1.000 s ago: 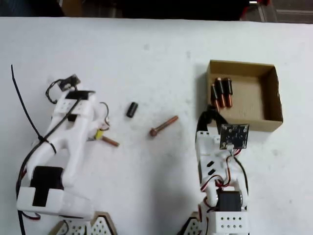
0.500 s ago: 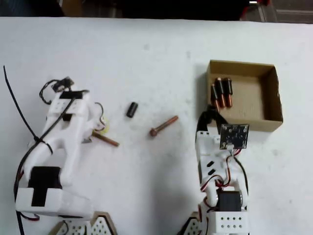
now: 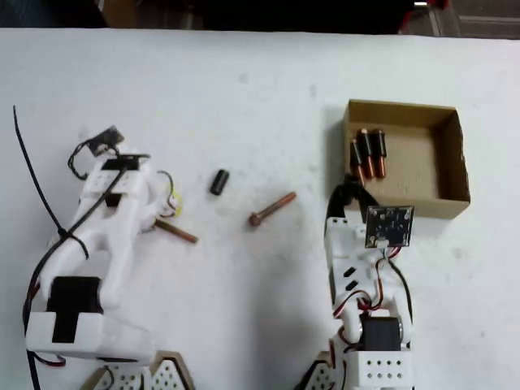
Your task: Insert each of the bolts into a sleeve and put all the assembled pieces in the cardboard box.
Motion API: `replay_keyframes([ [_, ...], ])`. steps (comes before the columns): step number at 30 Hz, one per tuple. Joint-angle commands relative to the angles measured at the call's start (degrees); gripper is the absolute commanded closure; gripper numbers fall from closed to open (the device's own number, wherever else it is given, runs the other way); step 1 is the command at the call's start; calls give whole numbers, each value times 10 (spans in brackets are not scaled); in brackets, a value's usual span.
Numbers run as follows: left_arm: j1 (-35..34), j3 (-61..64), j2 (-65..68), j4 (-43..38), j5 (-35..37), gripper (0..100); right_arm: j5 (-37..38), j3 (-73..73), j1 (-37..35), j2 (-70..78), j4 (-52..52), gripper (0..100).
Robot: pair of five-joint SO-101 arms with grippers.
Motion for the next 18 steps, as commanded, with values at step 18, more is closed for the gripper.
replay_keyframes([
  [18, -6, 43, -2, -102, 9, 794, -1, 4, 8, -2, 0, 981],
])
